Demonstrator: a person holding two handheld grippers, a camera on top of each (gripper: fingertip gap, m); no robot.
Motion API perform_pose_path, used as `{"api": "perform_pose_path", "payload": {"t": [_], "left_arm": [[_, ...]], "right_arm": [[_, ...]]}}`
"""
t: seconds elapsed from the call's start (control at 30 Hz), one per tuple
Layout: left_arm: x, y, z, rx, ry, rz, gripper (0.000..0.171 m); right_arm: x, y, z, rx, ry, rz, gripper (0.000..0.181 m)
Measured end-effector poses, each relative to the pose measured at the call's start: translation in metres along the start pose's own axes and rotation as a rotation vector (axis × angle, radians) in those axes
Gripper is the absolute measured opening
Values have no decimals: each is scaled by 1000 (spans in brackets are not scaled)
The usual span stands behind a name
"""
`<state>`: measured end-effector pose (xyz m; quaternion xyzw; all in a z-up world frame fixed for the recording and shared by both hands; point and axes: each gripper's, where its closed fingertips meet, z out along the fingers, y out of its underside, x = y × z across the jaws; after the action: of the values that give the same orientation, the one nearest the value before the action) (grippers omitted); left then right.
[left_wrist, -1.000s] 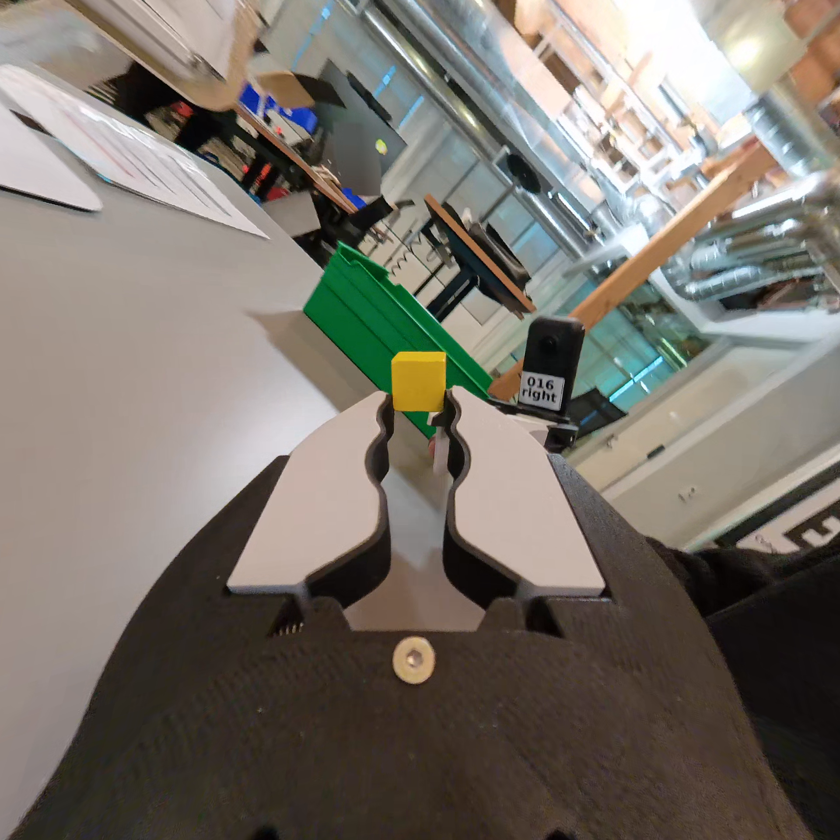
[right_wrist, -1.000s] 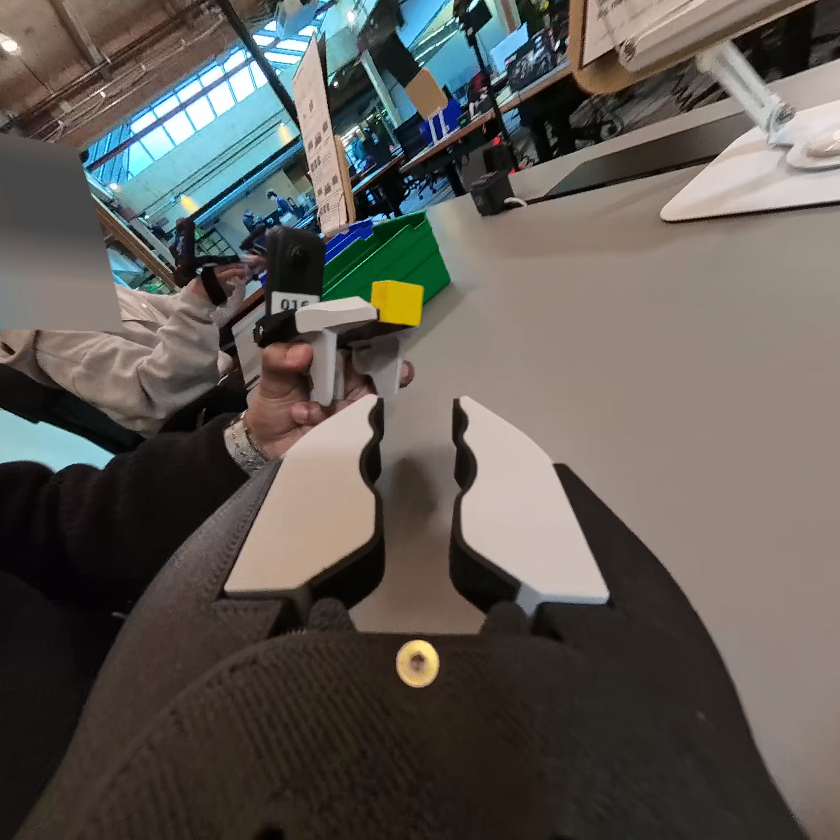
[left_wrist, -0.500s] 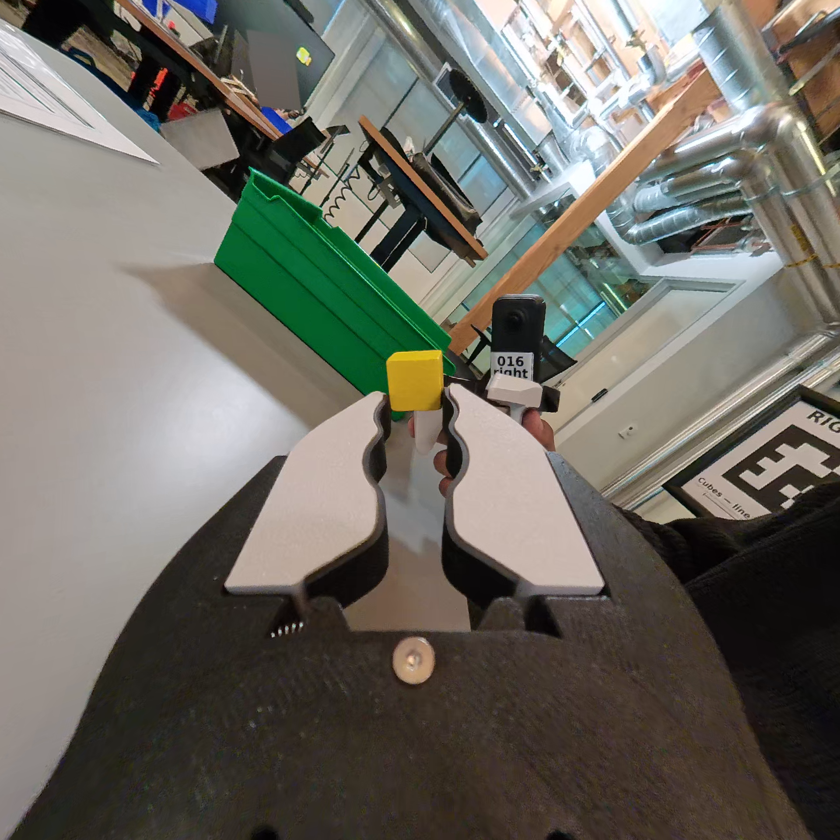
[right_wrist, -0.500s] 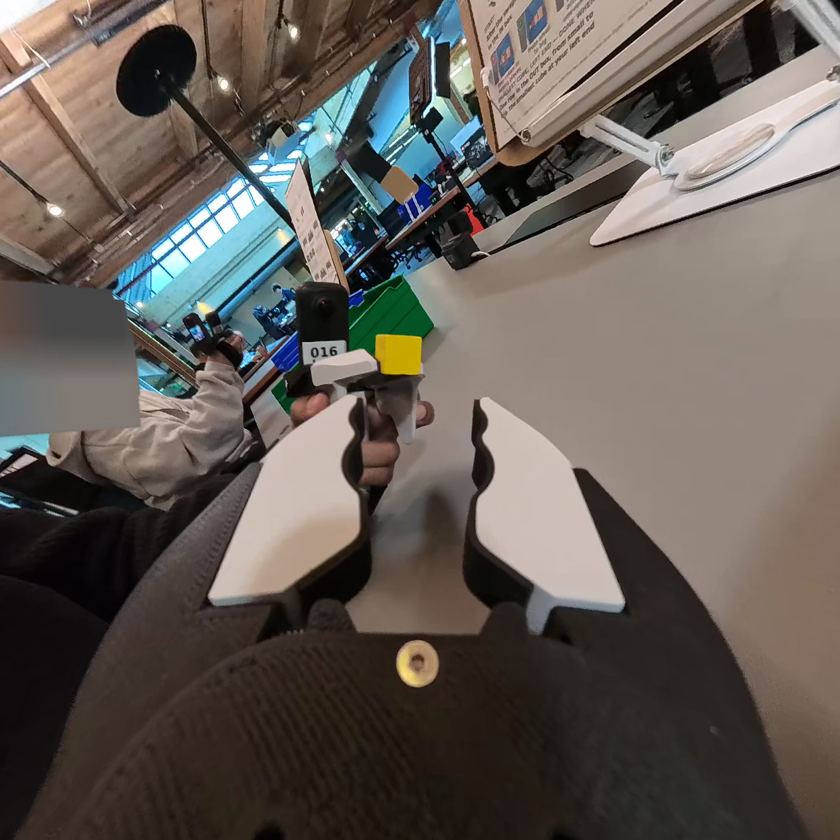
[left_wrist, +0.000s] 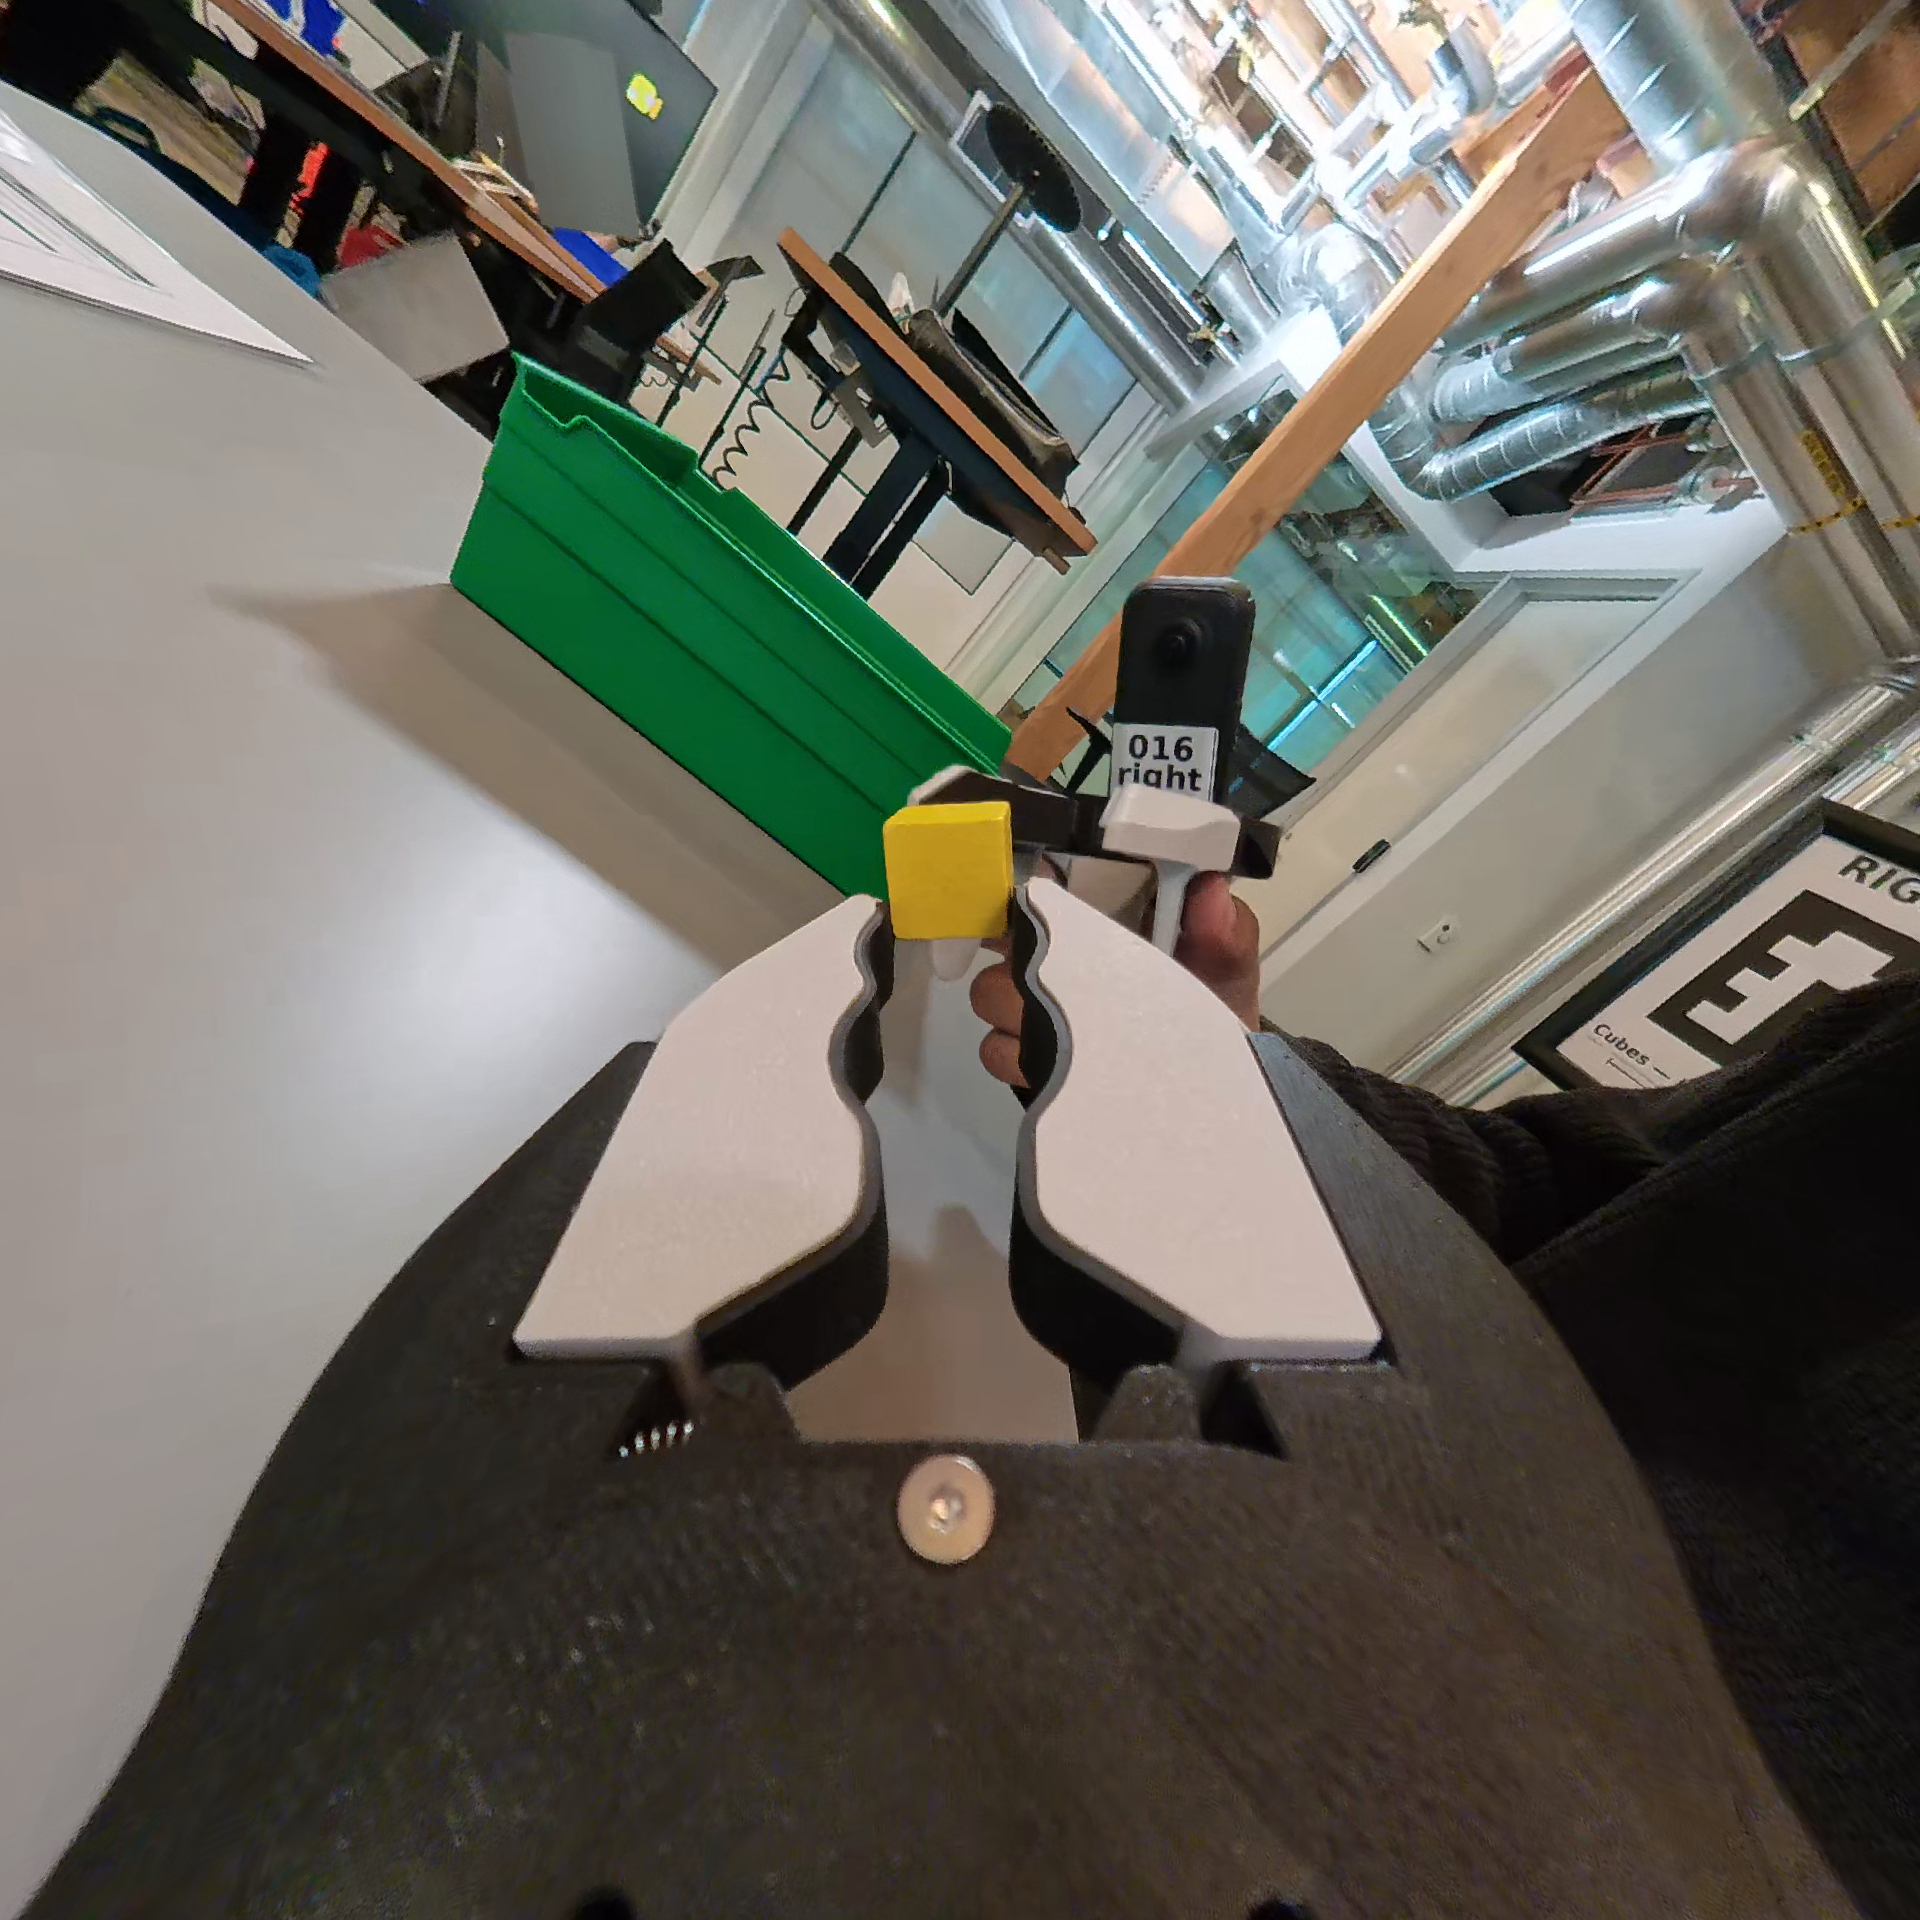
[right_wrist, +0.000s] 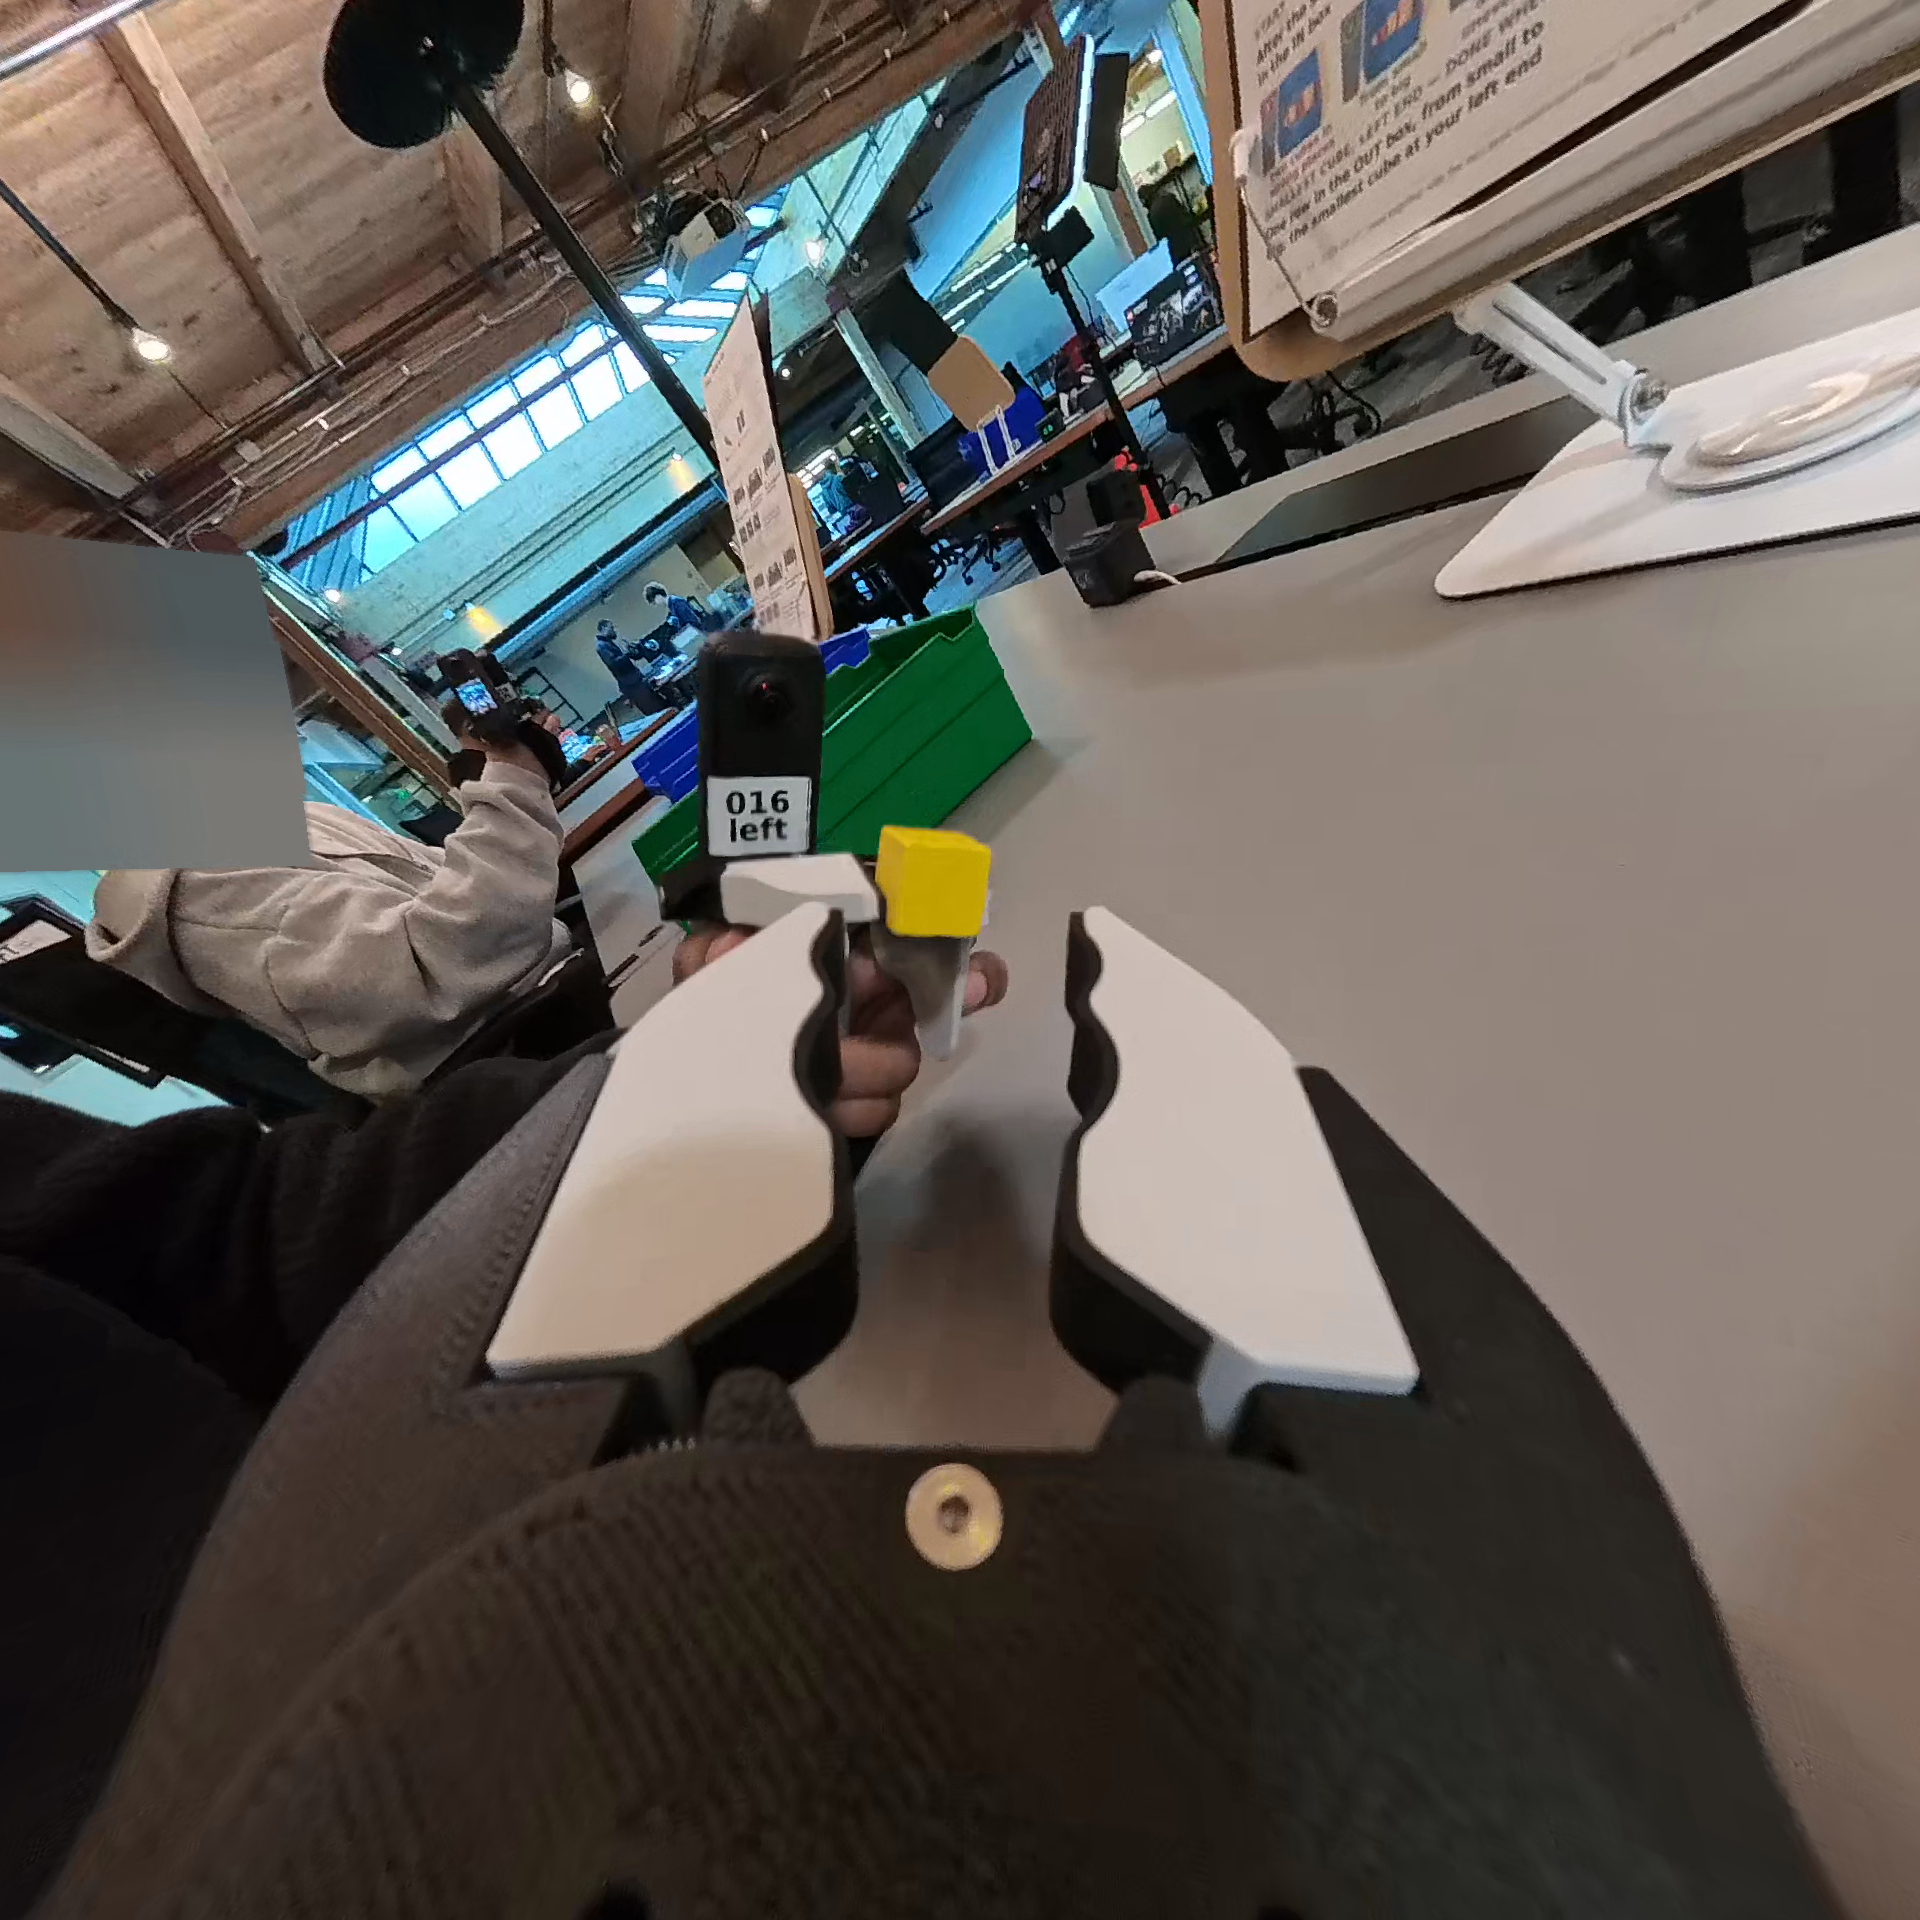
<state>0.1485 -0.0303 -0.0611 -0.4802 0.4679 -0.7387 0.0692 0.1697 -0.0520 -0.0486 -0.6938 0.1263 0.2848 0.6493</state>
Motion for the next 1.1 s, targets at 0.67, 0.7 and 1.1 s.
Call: {"api": "perform_pose_path", "payload": {"t": [0.67, 0.7, 1.1], "left_arm": [[13, -3, -64, 103, -48, -5, 22], [14, -4, -64, 106, -45, -4, 22], [15, 0, -54, 67, -22, -4, 22]], "right_arm": [[-38, 25, 76, -146, -282, 93, 31], [-39, 27, 77, -156, -290, 100, 31], [-43, 27, 69, -162, -317, 132, 20]]}}
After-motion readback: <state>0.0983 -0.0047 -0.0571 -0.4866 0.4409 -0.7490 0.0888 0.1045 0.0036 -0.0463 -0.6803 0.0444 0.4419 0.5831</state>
